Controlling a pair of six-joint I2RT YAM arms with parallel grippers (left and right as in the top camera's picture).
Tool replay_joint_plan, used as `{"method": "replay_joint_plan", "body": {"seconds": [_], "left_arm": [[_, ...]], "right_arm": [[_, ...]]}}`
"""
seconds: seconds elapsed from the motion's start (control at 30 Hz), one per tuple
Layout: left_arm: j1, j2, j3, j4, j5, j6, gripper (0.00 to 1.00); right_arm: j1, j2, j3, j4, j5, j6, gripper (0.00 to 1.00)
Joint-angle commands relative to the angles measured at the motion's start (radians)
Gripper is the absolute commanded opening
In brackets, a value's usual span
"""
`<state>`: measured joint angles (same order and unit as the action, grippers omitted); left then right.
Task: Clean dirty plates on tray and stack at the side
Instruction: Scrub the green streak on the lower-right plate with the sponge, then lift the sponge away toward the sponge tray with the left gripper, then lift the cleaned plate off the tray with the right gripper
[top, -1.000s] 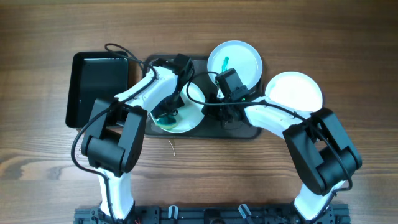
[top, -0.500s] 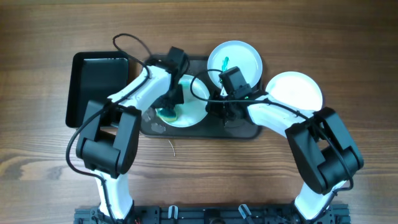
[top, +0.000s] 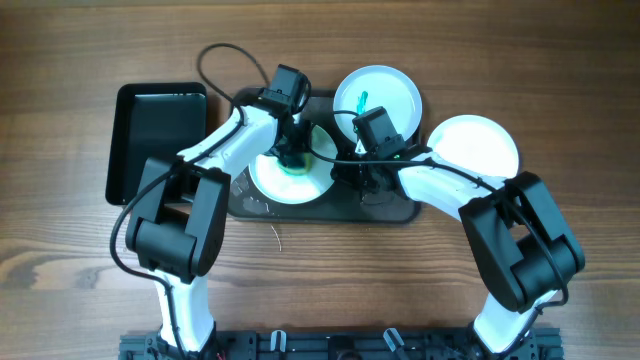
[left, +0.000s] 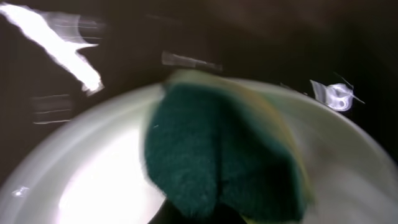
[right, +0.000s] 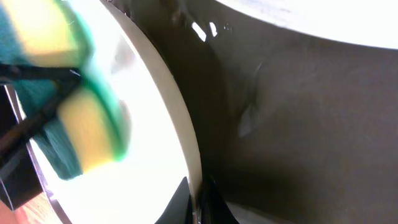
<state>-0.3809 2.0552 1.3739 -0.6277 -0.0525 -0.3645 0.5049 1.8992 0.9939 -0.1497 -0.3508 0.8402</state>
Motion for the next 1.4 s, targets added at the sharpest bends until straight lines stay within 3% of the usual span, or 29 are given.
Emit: {"method": "replay_joint_plan", "body": {"seconds": [0.0,0.1,0.2,0.3,0.4,0.5,0.73,0.97,1.17,1.37], "left_arm": [[0.055,0.079,-0.046,-0.053,-0.467,-0.350,0.04],[0.056,0.079,-0.046,-0.088,-0.425,-0.375,0.04],[0.055,0.079,-0.046,-0.138,-0.264,-0.314,0.04],[0.055,0.079,-0.046,-0.164,-0.008,-0.093,0.04],[0.055,0.076,-0.046,-0.177,0.354,0.209,0.04],[0.064,0.054,-0.044,-0.200,0.589,0.357,0.04],[0.145,-0.094,0.014,-0.204,0.576,0.319,0.04],[0.307,-0.296,0.050,-0.204,0.215,0.041,0.04],[0.428,-0.372,0.050,-0.204,0.174,0.038,0.04],[0.450,-0.372,0.050,-0.227,0.174,0.038,0.04]], "right_arm": [[0.008,0.016,0.002,-0.003,0.002,-0.011,0.04],[0.008,0.016,0.002,-0.001,0.002,-0.011,0.04],[0.008,0.016,0.002,-0.001,0.002,-0.011,0.04],[0.008,0.016,0.002,-0.001,0.002,-0.015,0.04],[0.008,0.016,0.002,0.003,-0.012,-0.026,0.04],[0.008,0.016,0.002,0.003,-0.026,-0.029,0.04],[0.008,0.016,0.002,0.004,-0.071,-0.058,0.04],[0.008,-0.047,0.004,-0.015,-0.064,-0.103,0.04],[0.035,-0.215,0.032,-0.199,0.201,-0.197,0.04],[0.128,-0.357,0.055,-0.328,0.609,-0.324,0.04]]}}
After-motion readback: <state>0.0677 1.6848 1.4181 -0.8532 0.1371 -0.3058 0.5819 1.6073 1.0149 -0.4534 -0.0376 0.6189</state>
